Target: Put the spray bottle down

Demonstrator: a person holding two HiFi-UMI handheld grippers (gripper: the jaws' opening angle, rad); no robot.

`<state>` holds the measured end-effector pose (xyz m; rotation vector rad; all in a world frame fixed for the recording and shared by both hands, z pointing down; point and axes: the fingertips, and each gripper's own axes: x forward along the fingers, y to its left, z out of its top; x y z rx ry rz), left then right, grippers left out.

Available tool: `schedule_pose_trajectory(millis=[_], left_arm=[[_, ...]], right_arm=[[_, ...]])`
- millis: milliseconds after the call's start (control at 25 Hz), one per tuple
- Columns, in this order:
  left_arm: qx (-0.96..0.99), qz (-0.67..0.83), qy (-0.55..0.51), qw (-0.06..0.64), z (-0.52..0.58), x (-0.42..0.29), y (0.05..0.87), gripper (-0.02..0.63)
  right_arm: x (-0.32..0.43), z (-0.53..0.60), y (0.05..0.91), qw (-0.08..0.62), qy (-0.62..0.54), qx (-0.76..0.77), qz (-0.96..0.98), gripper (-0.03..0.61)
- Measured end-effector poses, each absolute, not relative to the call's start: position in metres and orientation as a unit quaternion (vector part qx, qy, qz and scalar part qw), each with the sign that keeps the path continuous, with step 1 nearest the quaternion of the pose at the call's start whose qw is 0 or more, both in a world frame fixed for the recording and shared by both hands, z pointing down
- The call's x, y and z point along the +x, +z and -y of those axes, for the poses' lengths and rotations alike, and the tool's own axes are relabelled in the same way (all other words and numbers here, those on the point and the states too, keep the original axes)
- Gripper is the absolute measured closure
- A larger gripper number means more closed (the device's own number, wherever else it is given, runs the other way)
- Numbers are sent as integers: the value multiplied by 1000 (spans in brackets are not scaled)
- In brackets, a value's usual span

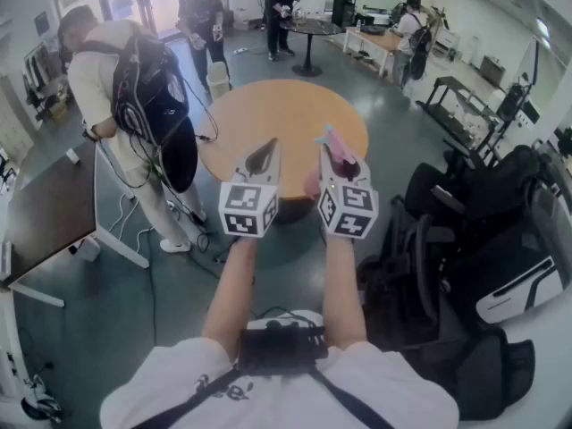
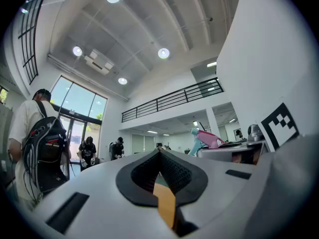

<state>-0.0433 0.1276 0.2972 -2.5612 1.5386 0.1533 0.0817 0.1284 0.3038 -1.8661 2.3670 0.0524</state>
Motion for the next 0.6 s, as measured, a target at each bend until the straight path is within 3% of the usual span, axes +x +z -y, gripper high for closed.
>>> schedule_pose_trajectory(millis=[600], left_arm=[[-834,-550,29,32,-117,-7,342,603]], right_arm=[[109,-122,335,51,5,-591,-805,417]])
